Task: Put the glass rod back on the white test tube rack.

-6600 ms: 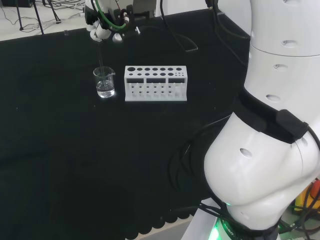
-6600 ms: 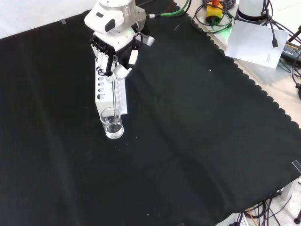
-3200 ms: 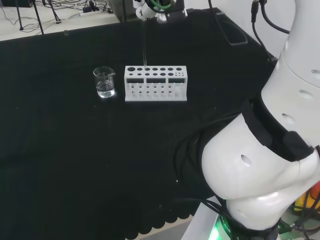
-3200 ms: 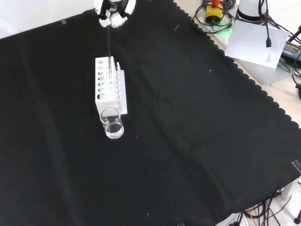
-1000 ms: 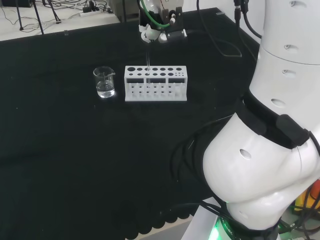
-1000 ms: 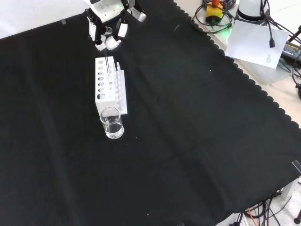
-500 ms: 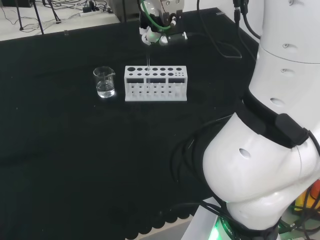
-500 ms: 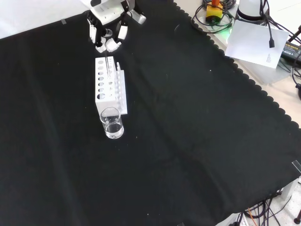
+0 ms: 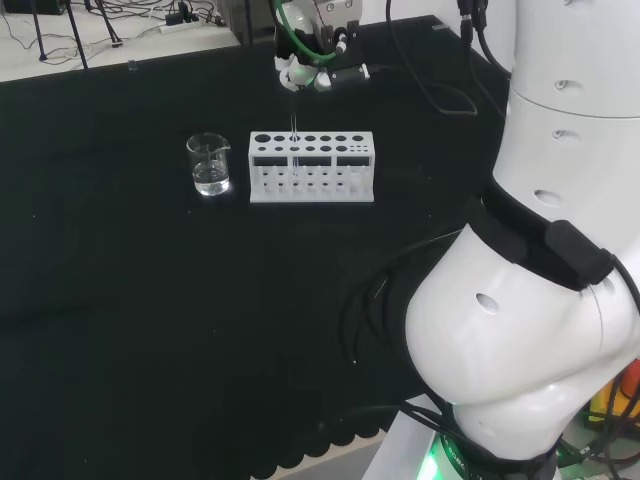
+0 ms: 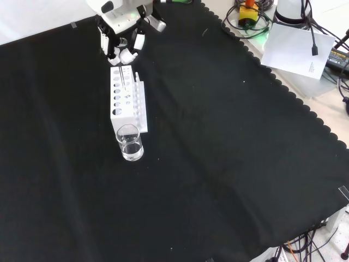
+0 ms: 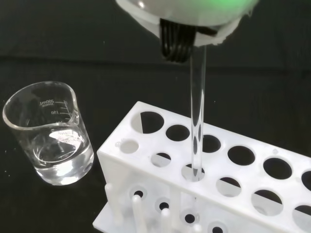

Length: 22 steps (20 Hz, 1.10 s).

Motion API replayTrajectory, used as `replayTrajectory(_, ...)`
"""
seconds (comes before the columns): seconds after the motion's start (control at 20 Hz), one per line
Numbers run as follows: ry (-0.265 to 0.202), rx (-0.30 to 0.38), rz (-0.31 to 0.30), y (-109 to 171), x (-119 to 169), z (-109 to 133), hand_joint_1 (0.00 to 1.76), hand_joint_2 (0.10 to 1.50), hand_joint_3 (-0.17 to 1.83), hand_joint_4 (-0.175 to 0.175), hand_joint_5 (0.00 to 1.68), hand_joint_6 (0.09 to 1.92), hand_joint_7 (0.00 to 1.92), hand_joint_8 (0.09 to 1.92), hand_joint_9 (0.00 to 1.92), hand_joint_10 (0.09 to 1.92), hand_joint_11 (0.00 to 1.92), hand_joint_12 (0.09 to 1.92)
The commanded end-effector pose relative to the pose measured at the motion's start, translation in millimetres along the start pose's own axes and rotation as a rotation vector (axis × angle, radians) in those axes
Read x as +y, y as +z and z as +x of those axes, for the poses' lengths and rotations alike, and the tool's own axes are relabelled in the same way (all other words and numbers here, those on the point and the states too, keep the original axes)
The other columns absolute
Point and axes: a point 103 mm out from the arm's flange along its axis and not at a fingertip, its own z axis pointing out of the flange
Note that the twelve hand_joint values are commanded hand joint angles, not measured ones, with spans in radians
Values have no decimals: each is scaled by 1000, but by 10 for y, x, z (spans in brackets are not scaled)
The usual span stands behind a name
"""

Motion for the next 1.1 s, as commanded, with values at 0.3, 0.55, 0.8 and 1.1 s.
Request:
replayTrajectory(0.3,14,20,19,40,-1,-54,1315,669,693,-175,1115,750,1300,850,1757,877,1763,925)
replayTrajectory(0.55,21,-10,18,-34,-38,-59,1403,426,900,-175,601,951,1037,784,1806,913,1914,1197)
replayTrajectory(0.8,26,-17,14,-78,-70,-53,1416,382,933,-175,462,897,928,781,1802,934,1920,1337)
replayTrajectory(1.1,29,-20,4,-145,-93,-54,1418,381,925,-175,473,875,923,774,1802,941,1920,1385)
